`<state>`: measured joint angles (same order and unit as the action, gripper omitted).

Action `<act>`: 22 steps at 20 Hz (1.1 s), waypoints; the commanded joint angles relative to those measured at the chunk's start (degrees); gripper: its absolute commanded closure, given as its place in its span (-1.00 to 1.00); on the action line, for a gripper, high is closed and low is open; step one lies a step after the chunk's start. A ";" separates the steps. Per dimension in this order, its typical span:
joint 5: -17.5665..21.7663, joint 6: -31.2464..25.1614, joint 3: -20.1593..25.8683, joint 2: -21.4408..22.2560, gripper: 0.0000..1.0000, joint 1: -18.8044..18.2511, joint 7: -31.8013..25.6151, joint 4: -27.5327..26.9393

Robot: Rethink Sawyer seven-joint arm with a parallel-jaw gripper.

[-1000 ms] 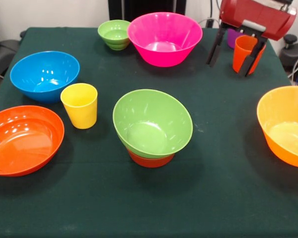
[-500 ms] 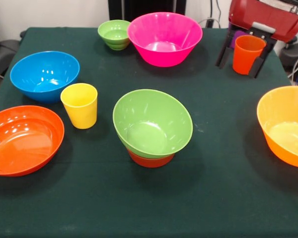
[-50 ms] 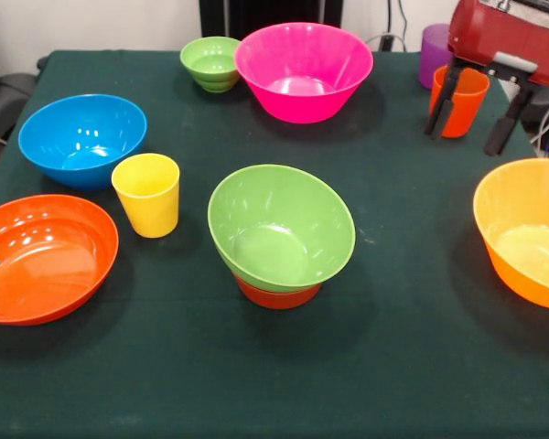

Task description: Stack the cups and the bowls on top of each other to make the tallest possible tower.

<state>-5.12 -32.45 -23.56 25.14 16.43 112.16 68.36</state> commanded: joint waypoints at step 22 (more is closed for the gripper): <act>-1.56 -4.06 3.07 -10.01 -1.00 1.09 8.67 -5.69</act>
<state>-6.51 -32.45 -23.96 17.65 17.82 112.16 62.81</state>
